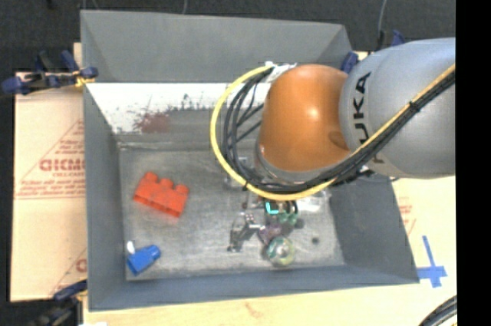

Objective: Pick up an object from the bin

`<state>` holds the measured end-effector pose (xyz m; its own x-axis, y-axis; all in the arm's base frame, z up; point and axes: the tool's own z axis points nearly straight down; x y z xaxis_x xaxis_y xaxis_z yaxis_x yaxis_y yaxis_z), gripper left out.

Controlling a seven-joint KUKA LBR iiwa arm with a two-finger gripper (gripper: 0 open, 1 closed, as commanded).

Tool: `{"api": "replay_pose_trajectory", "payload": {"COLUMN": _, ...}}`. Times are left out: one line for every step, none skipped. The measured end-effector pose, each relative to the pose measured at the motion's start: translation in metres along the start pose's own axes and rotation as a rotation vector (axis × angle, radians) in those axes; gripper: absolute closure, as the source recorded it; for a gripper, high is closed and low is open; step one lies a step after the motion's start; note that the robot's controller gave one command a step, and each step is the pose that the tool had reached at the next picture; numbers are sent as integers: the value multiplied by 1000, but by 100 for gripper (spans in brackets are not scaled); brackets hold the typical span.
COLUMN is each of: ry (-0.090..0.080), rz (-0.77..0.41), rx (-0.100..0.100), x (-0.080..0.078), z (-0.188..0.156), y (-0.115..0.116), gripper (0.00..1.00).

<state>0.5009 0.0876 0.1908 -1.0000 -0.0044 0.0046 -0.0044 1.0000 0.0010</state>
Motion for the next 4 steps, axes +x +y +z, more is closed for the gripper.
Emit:
{"api": "replay_pose_trajectory", "payload": {"ry": -3, "rz": -42, "rx": 4, "x": -28, "z": 57, "y": -52, "gripper": 0}}
{"api": "replay_pose_trajectory", "payload": {"ry": 0, "rz": -439, "rx": 4, "x": -3, "z": 98, "y": -122, "gripper": 0}}
{"api": "replay_pose_trajectory", "payload": {"ry": -15, "rz": -640, "rx": 11, "x": 6, "z": 113, "y": -121, "gripper": 0}}
{"api": "replay_pose_trajectory", "payload": {"ry": -7, "rz": -634, "rx": 15, "x": 7, "z": 113, "y": -125, "gripper": 100}}
